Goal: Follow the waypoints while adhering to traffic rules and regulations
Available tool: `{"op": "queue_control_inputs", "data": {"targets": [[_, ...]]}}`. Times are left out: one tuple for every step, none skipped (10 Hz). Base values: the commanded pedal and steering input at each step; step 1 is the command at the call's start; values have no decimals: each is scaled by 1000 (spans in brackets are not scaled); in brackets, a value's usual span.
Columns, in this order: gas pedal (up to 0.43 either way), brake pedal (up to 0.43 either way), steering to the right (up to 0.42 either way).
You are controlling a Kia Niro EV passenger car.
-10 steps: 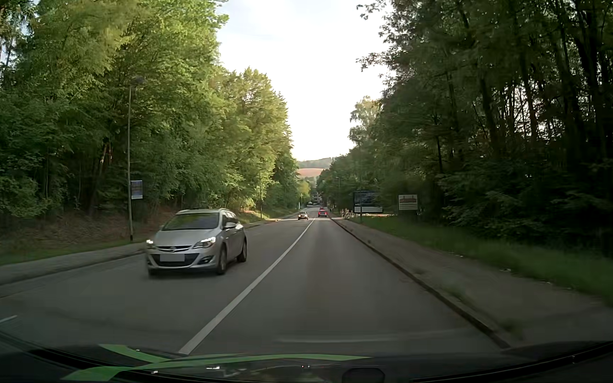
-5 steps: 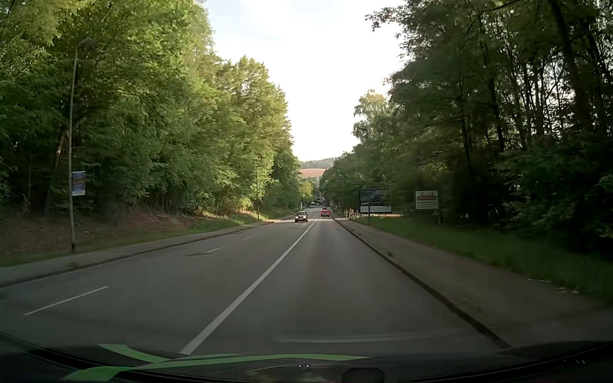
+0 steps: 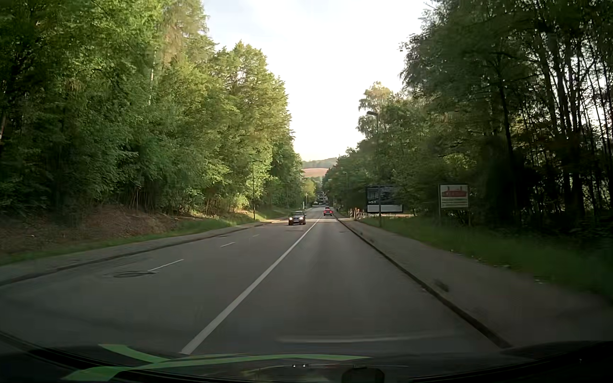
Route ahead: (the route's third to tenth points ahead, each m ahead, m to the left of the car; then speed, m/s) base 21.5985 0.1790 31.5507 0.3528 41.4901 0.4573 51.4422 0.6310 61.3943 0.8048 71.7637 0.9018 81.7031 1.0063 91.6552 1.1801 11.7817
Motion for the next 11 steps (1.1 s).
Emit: {"op": "queue_control_inputs", "data": {"targets": [[0,0,-6],[0,0,-6],[0,0,-5],[0,0,-4],[0,0,-4],[0,0,-4],[0,0,-2],[0,0,0],[0,0,3],[0,0,3],[0,0,0]]}}
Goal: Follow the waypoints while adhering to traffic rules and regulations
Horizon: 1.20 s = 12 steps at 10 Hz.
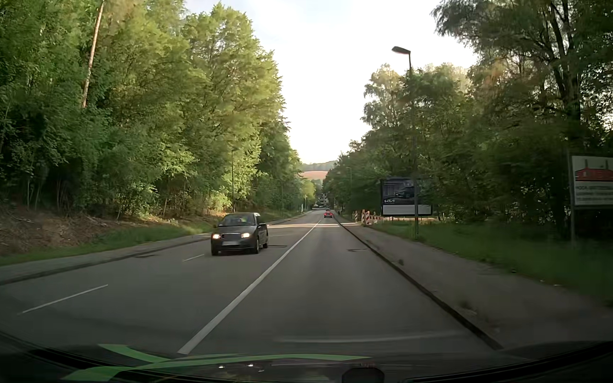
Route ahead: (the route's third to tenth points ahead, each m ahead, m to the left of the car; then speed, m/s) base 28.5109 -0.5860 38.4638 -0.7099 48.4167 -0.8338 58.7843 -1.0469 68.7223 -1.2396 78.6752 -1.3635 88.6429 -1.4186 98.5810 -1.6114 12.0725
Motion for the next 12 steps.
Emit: {"op": "queue_control_inputs", "data": {"targets": [[0,0,0],[0,0,0],[0,0,0],[0,0,-1],[0,0,-2],[0,0,-4],[0,0,-6],[0,0,-8],[0,12,-8],[0,37,-8],[0,67,-7],[0,85,-6]]}}
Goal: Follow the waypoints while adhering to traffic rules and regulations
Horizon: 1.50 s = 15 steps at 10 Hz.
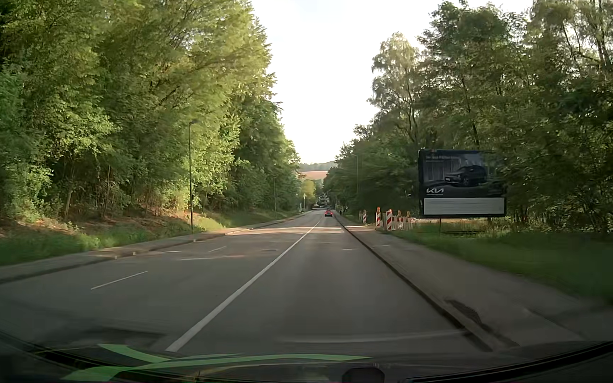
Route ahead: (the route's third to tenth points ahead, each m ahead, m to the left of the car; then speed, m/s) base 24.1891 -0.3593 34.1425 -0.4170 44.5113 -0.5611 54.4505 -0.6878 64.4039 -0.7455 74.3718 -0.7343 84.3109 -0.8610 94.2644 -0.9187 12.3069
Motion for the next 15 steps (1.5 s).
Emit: {"op": "queue_control_inputs", "data": {"targets": [[0,91,-6],[0,116,-5],[0,110,-5],[0,116,-5],[0,122,-5],[0,134,-5],[0,140,-5],[0,140,-6],[0,140,-5],[0,140,-6],[0,140,-7],[0,140,-7],[0,140,-7],[0,140,-7],[0,140,-7]]}}
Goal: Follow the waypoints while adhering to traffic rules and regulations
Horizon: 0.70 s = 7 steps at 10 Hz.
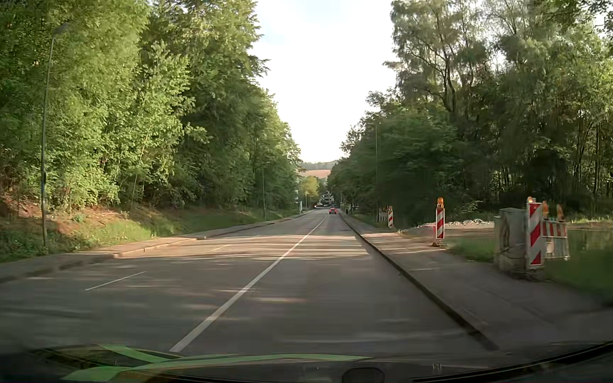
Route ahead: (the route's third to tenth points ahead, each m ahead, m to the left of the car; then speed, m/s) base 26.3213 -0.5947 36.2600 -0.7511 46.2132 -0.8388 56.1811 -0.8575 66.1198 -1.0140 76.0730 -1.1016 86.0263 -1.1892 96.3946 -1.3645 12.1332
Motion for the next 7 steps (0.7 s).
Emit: {"op": "queue_control_inputs", "data": {"targets": [[0,140,-6],[0,140,-6],[0,140,-6],[0,140,-6],[0,140,-6],[0,140,-4],[0,140,-3]]}}
